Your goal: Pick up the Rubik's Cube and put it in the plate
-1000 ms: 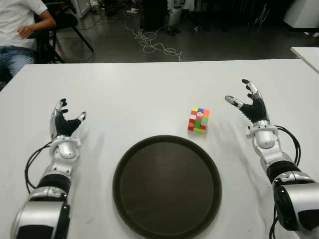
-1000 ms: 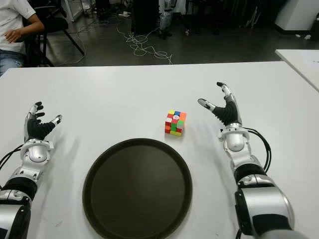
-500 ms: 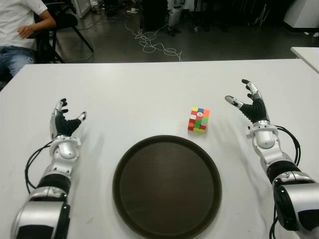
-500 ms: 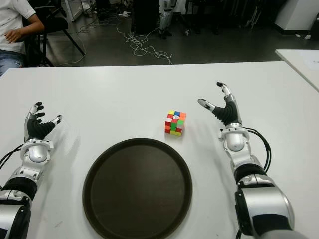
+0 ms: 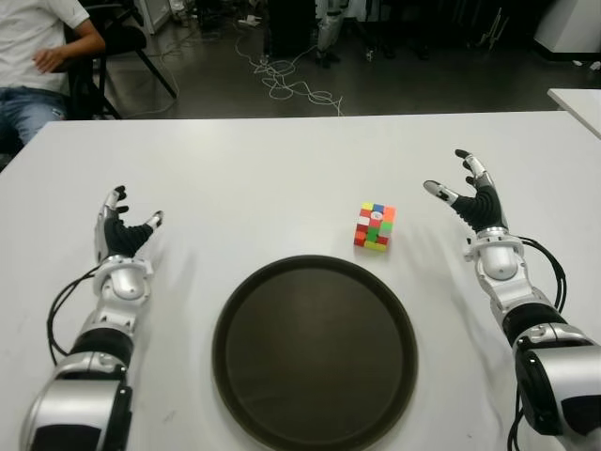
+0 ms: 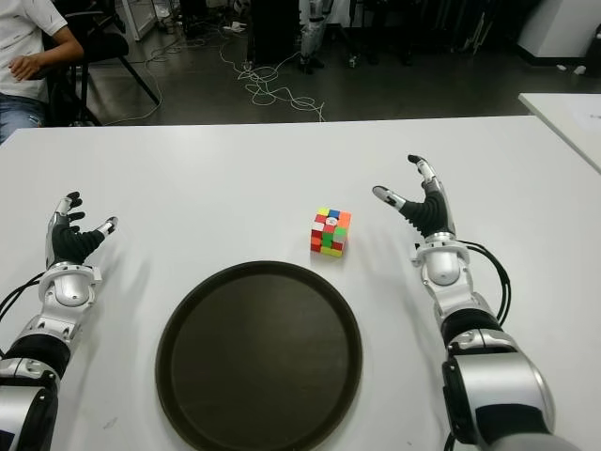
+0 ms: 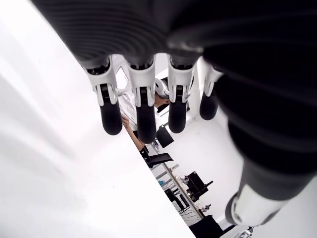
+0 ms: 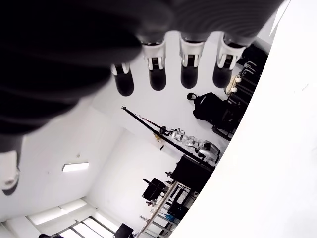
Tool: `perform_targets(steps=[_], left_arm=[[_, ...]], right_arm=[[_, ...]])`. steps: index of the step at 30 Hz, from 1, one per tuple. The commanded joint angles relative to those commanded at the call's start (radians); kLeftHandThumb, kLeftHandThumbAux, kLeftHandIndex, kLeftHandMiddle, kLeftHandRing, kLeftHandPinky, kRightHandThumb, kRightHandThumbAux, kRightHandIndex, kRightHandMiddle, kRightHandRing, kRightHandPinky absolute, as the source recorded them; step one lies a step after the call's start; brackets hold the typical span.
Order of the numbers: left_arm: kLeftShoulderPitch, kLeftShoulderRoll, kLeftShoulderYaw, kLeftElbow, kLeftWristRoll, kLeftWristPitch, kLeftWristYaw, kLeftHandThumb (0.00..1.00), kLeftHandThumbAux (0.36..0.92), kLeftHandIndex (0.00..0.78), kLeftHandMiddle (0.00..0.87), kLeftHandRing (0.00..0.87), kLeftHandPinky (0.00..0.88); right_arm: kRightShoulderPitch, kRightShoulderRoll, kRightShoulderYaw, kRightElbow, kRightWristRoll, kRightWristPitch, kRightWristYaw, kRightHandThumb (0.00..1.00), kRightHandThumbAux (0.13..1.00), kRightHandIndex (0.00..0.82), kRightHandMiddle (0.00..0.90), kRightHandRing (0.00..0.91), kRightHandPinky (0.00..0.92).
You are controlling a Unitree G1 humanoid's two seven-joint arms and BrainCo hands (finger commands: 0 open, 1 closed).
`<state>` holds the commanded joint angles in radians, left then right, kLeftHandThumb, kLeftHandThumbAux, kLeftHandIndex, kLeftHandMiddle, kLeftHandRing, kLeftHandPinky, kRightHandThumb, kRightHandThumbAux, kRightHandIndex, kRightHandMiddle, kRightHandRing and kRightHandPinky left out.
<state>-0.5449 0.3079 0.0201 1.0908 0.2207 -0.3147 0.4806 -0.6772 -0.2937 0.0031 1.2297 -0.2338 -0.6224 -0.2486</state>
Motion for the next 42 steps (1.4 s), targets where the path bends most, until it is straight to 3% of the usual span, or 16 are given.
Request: perform_targets(steps=[10, 20, 29, 42], left_arm=[[0.000, -0.002, 0.007, 0.004, -0.009, -0.014, -0.002, 0.325, 0.738, 0.118, 0.177, 0.184, 0.193], [0.001, -0.003, -0.003, -0.002, 0.002, -0.009, 0.001, 0.296, 0.738, 0.111, 0.163, 0.168, 0.192], [-0.001, -0.009, -0.005, -0.002, 0.004, -0.002, 0.011, 0.310, 0.735, 0.116, 0.168, 0.177, 0.210], [-0.007, -0.009, -0.006, 0.007, 0.007, 0.002, 0.024, 0.313, 0.736, 0.113, 0.160, 0.165, 0.198]], right_arm=[[0.002, 0.004, 0.015, -0.002, -0.016, -0.012, -0.022, 0.000, 0.475, 0.025, 0.000, 0.000, 0.011], [0.010, 0.001, 0.081, -0.009, -0.085, -0.030, -0.051, 0.000, 0.519, 0.025, 0.000, 0.000, 0.002], [0.010, -0.016, 0.121, -0.008, -0.134, -0.059, -0.093, 0.000, 0.489, 0.057, 0.009, 0.020, 0.035], [0.005, -0.031, 0.196, -0.010, -0.226, -0.066, -0.194, 0.000, 0.629, 0.006, 0.000, 0.034, 0.094]])
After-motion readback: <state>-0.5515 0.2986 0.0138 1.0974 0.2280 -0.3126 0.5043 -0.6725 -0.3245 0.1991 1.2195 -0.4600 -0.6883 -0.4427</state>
